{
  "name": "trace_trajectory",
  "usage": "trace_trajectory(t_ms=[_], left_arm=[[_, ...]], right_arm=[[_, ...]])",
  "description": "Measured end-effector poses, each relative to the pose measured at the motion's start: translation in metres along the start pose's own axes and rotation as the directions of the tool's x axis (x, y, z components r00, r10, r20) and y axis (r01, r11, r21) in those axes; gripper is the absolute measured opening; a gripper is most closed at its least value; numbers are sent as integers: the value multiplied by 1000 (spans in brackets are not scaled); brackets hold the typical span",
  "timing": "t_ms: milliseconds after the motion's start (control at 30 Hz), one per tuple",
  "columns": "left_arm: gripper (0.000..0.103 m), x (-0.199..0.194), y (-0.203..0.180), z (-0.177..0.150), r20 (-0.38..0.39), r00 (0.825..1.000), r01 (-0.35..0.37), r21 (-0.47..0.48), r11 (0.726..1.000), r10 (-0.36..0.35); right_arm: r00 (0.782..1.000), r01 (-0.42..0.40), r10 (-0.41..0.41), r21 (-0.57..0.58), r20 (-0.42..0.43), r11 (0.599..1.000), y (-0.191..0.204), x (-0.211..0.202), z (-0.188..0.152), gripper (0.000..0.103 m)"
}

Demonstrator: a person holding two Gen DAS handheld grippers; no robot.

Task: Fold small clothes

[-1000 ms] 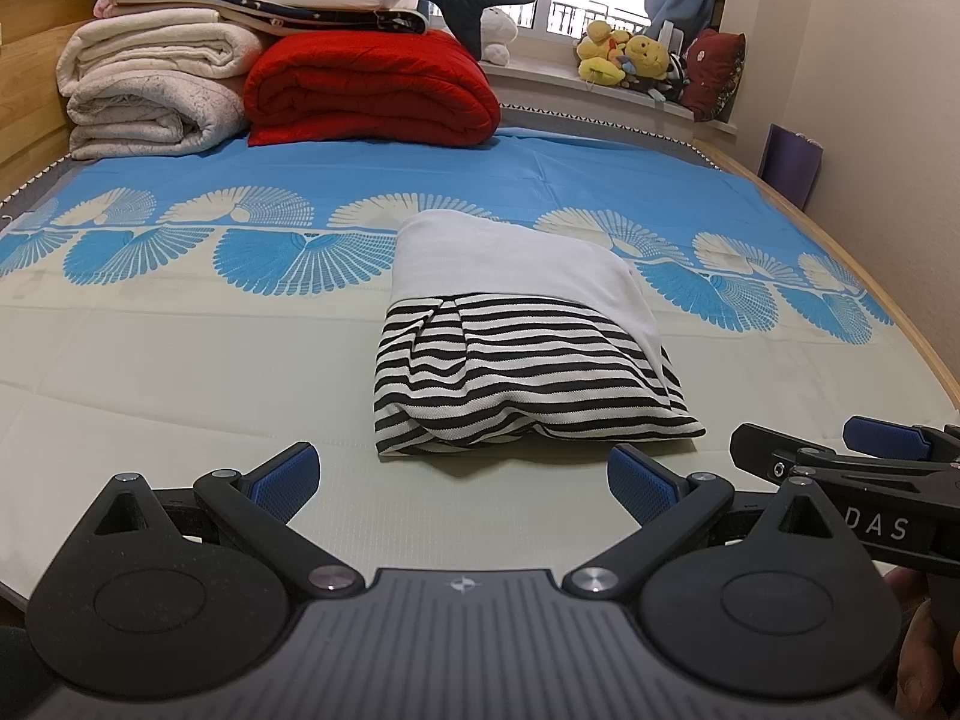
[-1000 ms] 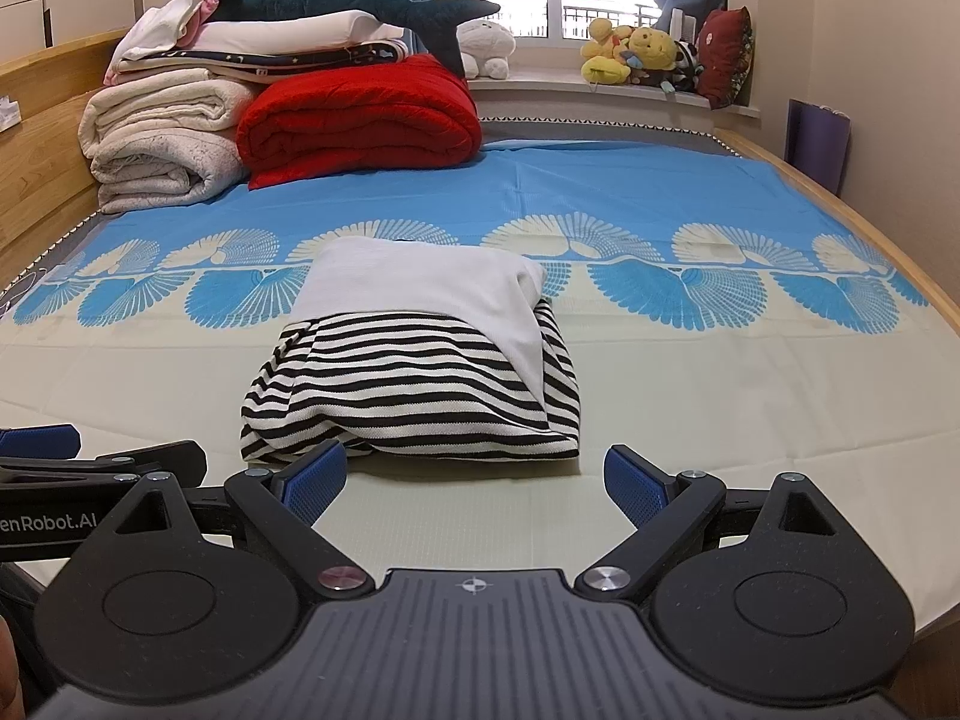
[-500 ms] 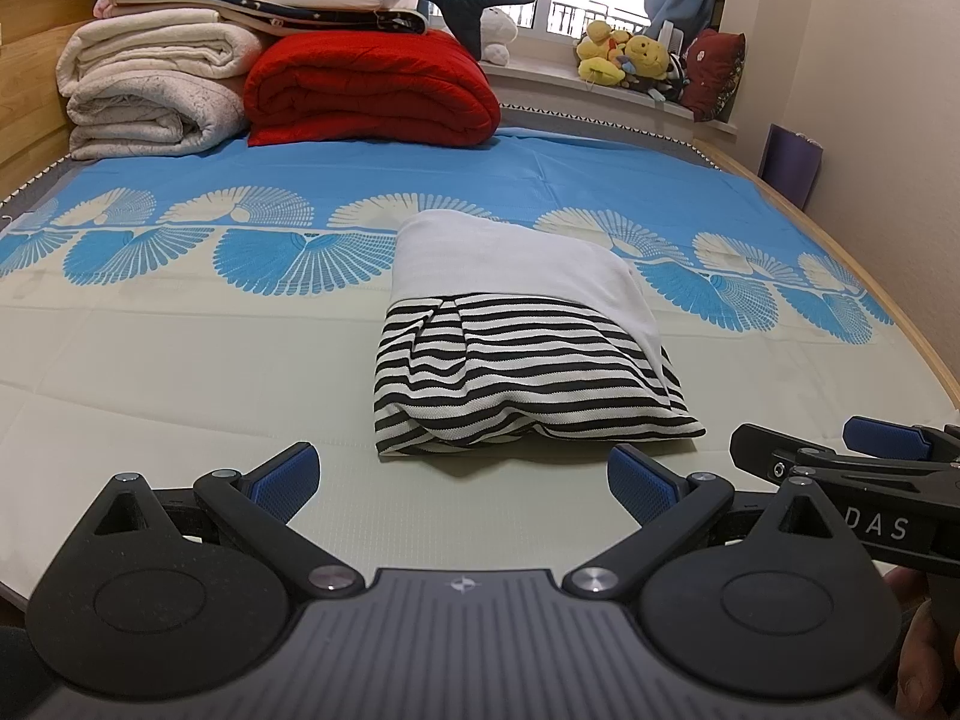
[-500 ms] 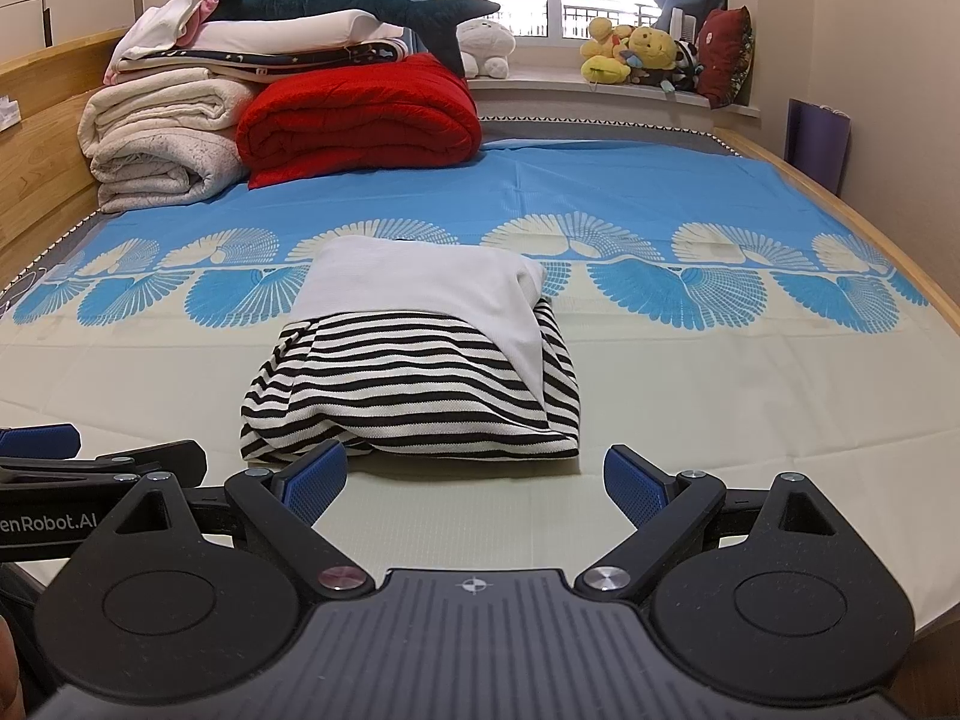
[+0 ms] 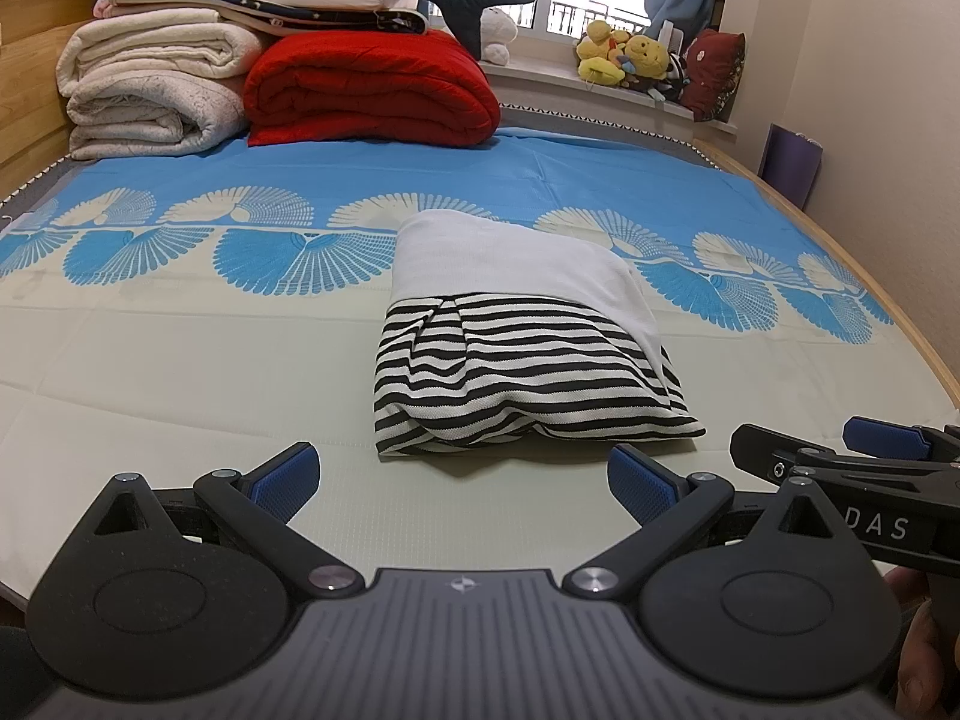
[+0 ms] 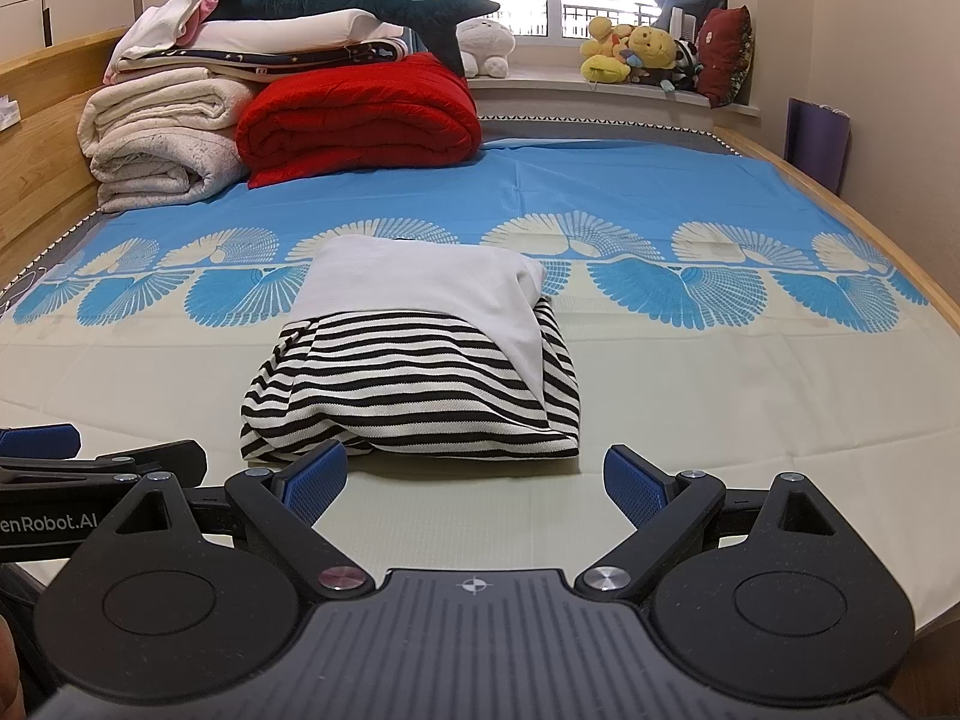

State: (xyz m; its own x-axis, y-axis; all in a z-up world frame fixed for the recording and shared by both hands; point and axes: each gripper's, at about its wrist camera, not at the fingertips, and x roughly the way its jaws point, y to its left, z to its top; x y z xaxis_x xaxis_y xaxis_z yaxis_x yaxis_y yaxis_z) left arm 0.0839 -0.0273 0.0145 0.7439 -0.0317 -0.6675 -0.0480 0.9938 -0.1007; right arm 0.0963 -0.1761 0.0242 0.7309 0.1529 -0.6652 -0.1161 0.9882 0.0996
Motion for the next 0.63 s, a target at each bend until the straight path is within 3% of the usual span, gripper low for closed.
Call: trace_trajectory(t_ms=[633], left_arm=[[102, 1, 0, -1, -1, 1000, -3, -2, 1000, 3]], right_arm=[[1000, 1, -1, 0, -2, 1000, 1, -1, -1, 93]])
